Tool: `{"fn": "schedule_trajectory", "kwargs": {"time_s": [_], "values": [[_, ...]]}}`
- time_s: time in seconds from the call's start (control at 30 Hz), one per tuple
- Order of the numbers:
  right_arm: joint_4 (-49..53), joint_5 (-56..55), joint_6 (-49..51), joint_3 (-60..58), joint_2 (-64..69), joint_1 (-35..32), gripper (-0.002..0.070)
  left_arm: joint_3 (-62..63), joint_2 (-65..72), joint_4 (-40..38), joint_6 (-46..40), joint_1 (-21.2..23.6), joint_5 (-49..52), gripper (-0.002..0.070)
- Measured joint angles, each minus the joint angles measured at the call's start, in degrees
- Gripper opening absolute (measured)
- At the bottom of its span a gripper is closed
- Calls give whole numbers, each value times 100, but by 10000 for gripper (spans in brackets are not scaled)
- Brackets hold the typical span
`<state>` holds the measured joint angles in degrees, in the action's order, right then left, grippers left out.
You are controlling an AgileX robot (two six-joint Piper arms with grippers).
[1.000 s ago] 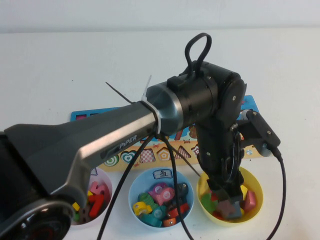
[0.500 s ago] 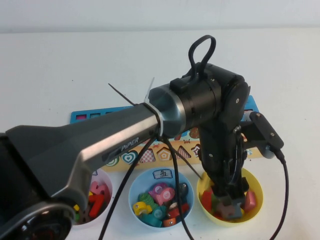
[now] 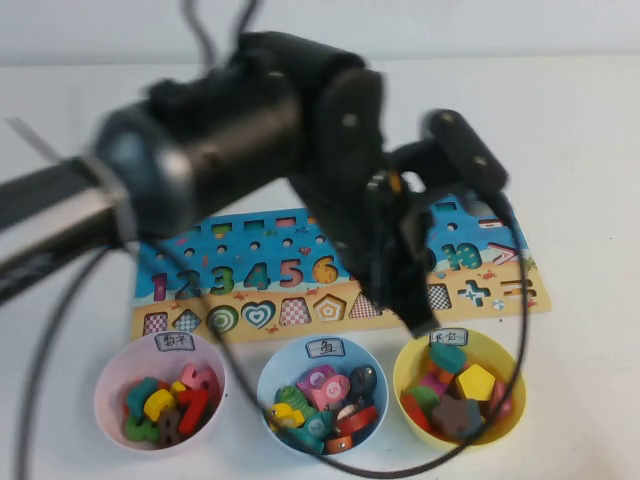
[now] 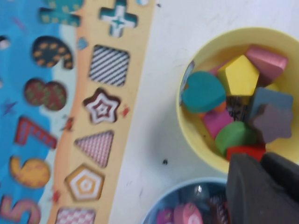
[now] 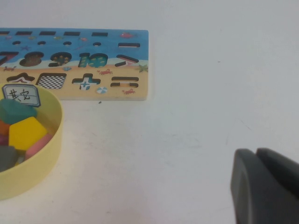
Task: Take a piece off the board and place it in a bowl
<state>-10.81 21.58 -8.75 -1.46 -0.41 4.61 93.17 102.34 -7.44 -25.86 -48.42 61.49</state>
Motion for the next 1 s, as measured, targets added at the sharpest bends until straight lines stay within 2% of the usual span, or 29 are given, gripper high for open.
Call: {"fn": "schedule_trajectory", "kwargs": {"time_s": [0.27,0.43,0.6,0.87,1.0], "values": [[0,0,0,0,0,0,-18,-2266,-2171,-60,11,565,-1557,-1],[0,0,0,0,0,0,-18,-3789,-3689,-121,216,653,-2860,-1],[0,0,0,0,0,0,-18,-5175,-5045,-195,935,666,-4014,-1],[0,0,0,0,0,0,-18,-6203,-6382,-155,1311,675,-4364,-2],[0,0,0,0,0,0,-18,-6430,-6658,204,1348,675,-4431,-2]]}}
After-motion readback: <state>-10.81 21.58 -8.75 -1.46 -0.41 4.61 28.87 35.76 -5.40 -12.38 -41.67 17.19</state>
